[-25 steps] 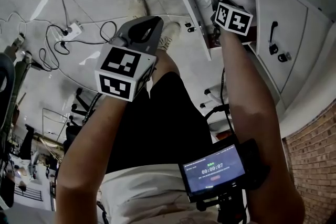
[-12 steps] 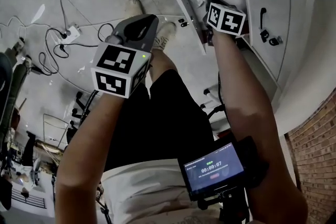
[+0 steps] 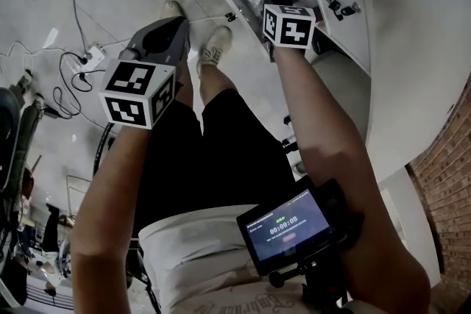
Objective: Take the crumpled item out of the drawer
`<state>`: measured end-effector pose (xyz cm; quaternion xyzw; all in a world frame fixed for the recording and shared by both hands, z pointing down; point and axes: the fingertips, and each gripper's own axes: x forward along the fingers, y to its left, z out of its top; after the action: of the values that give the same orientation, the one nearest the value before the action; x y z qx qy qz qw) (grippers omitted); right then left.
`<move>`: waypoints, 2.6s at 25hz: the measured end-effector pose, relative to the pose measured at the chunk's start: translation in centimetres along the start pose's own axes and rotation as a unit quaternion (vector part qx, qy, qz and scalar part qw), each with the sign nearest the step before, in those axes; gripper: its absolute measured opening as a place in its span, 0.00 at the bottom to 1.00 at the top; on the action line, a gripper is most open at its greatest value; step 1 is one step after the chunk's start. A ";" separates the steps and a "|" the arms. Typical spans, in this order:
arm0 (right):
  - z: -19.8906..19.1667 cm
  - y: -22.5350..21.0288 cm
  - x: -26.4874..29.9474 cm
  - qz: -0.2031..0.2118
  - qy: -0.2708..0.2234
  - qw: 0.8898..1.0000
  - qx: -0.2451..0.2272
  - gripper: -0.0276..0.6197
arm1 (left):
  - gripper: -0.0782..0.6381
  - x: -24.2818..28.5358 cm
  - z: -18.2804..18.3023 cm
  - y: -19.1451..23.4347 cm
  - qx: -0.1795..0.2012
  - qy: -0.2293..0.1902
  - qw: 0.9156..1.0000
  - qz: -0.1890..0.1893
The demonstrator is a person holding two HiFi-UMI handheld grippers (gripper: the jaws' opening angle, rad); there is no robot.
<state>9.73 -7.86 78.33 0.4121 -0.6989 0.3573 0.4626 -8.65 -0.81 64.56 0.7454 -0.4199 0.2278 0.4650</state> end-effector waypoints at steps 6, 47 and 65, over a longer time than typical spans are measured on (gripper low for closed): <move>0.0 0.6 -3.5 -0.005 -0.033 0.998 -0.054 0.08 | 0.11 -0.9 0.1 -2.9 0.012 -0.014 1.000 -0.013; 4.2 8.2 -33.3 0.076 -0.239 0.965 -0.076 0.08 | 0.11 -19.0 3.8 -15.0 0.034 -0.130 0.990 0.032; 6.8 6.0 -44.1 0.105 -0.324 0.937 -0.074 0.08 | 0.11 -22.0 7.7 -21.4 0.081 -0.153 0.985 -0.006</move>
<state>12.16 -0.63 33.91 0.3941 -0.8750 0.1981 0.1997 -3.11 6.07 34.15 0.8093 -0.4617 0.1417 0.3344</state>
